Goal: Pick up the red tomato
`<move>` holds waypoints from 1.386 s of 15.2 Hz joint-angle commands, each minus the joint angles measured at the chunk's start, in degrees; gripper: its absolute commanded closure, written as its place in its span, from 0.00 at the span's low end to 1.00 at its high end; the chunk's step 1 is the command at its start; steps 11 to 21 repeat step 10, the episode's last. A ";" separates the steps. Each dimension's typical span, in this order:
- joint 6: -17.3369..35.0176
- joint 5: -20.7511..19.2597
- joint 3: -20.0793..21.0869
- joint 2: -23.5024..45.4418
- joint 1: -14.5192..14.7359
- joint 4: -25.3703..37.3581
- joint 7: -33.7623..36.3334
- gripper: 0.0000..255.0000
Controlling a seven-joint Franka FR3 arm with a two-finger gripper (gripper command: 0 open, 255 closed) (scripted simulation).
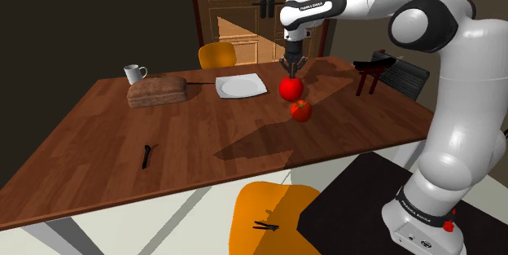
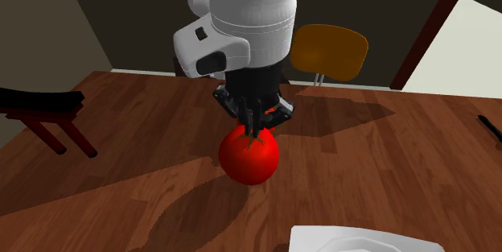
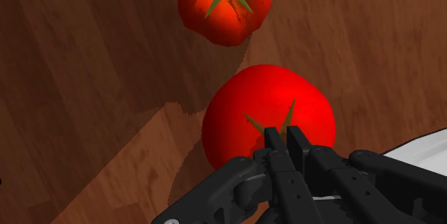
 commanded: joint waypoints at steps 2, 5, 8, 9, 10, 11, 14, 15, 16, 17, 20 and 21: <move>-2.17 -0.02 0.02 -0.37 0.04 1.80 0.11 1.00; -4.44 -0.03 0.02 -0.46 0.03 3.98 0.15 1.00; -6.77 -0.03 0.02 -0.41 0.02 6.36 0.20 1.00; -6.88 -0.03 0.02 -0.42 0.02 6.46 0.20 1.00; -6.89 -0.03 0.02 -0.41 0.02 6.48 0.20 1.00; -6.89 -0.03 0.02 -0.41 0.02 6.48 0.20 1.00; -6.89 -0.03 0.02 -0.41 0.02 6.48 0.20 1.00; -6.89 -0.03 0.02 -0.41 0.02 6.48 0.20 1.00; -6.89 -0.03 0.02 -0.41 0.02 6.48 0.20 1.00; -6.89 -0.03 0.02 -0.41 0.02 6.48 0.20 1.00; -6.89 -0.03 0.02 -0.41 0.02 6.48 0.20 1.00; -6.89 -0.03 0.02 -0.41 0.02 6.48 0.20 1.00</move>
